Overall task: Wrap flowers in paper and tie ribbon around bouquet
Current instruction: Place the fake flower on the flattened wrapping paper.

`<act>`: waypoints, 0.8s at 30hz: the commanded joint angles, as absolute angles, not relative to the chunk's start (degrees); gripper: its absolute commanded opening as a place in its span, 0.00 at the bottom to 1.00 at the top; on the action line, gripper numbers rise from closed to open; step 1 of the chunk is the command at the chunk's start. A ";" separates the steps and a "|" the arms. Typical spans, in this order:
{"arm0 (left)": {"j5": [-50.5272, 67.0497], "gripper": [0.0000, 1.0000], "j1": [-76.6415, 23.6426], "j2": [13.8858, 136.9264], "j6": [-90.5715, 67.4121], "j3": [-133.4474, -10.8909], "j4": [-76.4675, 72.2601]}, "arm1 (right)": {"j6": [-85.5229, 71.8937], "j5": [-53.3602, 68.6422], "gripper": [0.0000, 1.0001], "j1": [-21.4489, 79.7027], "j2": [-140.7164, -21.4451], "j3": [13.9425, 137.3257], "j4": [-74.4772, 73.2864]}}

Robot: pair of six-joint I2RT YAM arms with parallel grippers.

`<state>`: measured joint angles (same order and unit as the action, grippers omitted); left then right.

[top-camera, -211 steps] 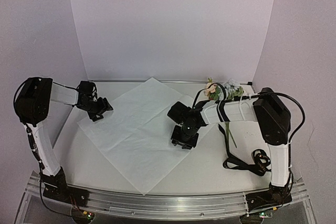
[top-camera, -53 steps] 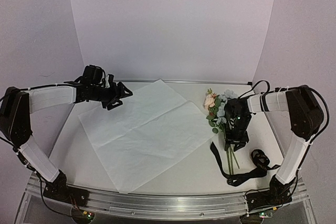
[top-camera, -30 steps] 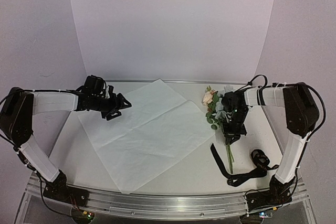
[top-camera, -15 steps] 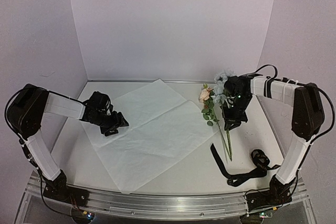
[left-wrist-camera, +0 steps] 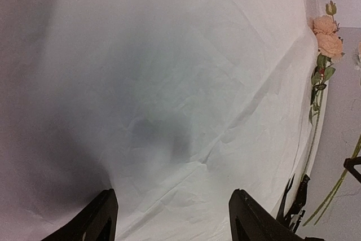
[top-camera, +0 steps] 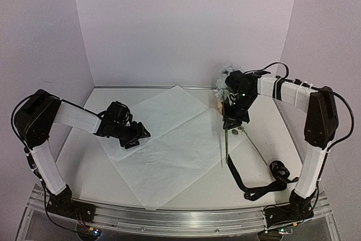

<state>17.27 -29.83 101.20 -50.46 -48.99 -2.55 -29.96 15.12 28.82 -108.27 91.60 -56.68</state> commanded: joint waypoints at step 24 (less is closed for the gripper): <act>15.90 0.70 -32.96 96.33 -56.89 -44.69 -7.17 | -45.20 23.37 0.04 39.12 -148.95 135.17 -38.40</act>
